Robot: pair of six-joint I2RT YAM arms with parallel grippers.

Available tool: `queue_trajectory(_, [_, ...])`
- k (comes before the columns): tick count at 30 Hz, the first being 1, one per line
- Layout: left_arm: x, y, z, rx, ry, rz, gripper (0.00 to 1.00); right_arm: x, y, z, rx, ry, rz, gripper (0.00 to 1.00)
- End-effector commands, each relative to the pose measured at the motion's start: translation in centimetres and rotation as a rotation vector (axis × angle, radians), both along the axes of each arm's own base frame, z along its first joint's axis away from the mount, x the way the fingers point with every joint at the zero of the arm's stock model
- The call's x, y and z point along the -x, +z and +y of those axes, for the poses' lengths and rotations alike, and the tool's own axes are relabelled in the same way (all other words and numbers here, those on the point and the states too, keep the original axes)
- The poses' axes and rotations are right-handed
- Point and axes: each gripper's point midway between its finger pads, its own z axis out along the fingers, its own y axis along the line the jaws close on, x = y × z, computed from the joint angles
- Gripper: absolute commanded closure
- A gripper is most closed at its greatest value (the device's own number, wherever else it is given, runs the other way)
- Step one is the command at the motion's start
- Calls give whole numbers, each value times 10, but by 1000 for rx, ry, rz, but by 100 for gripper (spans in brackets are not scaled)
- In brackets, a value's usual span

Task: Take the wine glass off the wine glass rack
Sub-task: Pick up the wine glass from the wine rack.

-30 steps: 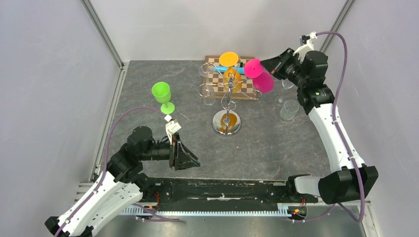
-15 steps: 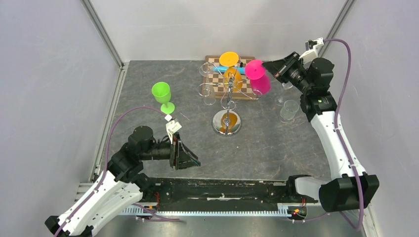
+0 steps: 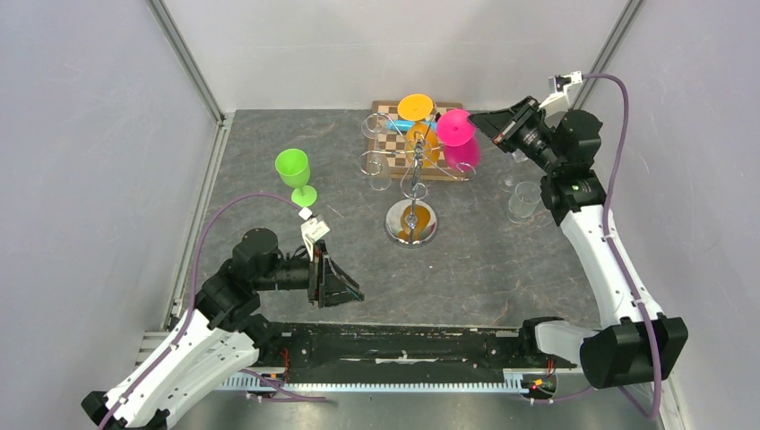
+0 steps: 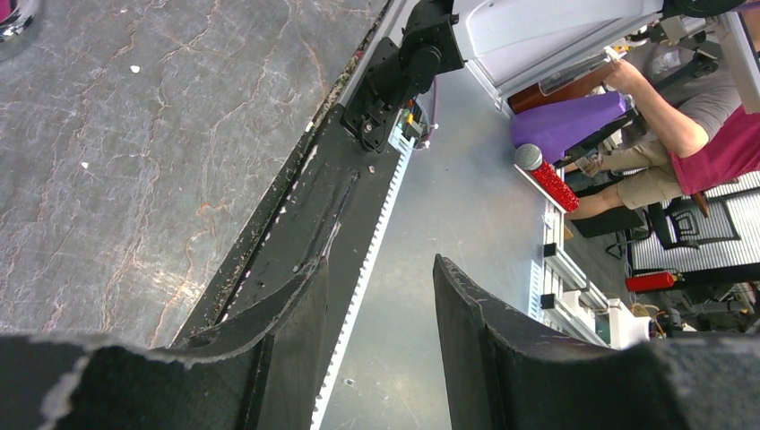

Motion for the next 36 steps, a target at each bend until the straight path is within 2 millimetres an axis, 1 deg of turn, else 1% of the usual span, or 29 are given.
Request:
queue_trajectory(1, [-4,0,-1,-9,3,-44,46,-3,13,14,-22,33,-49,100])
queue_trajectory(5, [-5,-2,-1,-16,3,-38,46,-9,12,21,-27,34,-45,100])
queue_trajectory(14, [-6,-4,-2,-25,5,-29,46,-23,19,17,-30,-10,-58,100])
queue_trajectory(21, [-7,-5,-3,-29,3,-25,46,-39,21,14,-45,-49,-54,100])
queue_trajectory(23, [-7,-5,-2,-28,3,-25,46,-43,23,10,-50,-73,-56,100])
queue_trajectory(28, [-6,-4,-3,-27,1,-27,46,-47,35,0,-59,-132,-80,100])
queue_trajectory(32, [-6,-4,-2,-25,2,-29,46,-46,45,-9,-63,-172,-107,100])
queue_trajectory(36, [-6,-4,-2,-26,4,-30,46,-39,56,-26,-58,-224,-139,100])
